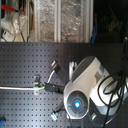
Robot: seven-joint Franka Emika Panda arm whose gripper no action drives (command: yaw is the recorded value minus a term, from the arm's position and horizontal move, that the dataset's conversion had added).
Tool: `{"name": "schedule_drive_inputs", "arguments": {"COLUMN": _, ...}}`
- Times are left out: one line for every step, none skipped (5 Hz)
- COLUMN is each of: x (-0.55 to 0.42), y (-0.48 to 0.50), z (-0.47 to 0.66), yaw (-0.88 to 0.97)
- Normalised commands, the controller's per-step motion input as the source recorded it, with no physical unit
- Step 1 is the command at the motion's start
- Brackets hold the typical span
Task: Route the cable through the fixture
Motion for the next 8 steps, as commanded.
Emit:
{"name": "schedule_drive_inputs", "arguments": {"x": 0.000, "y": 0.013, "z": 0.04, "yaw": 0.00}}
{"name": "schedule_drive_inputs", "arguments": {"x": -0.380, "y": 0.105, "z": 0.33, "yaw": 0.39}}
{"name": "schedule_drive_inputs", "arguments": {"x": 0.000, "y": 0.007, "z": 0.01, "yaw": 0.00}}
{"name": "schedule_drive_inputs", "arguments": {"x": -0.133, "y": 0.014, "z": 0.40, "yaw": -0.15}}
{"name": "schedule_drive_inputs", "arguments": {"x": 0.017, "y": -0.001, "z": 0.00, "yaw": 0.00}}
{"name": "schedule_drive_inputs", "arguments": {"x": -0.062, "y": 0.002, "z": 0.02, "yaw": 0.00}}
{"name": "schedule_drive_inputs", "arguments": {"x": -0.275, "y": 0.180, "z": 0.14, "yaw": 0.16}}
{"name": "schedule_drive_inputs", "arguments": {"x": -0.406, "y": 0.177, "z": 0.24, "yaw": 0.22}}
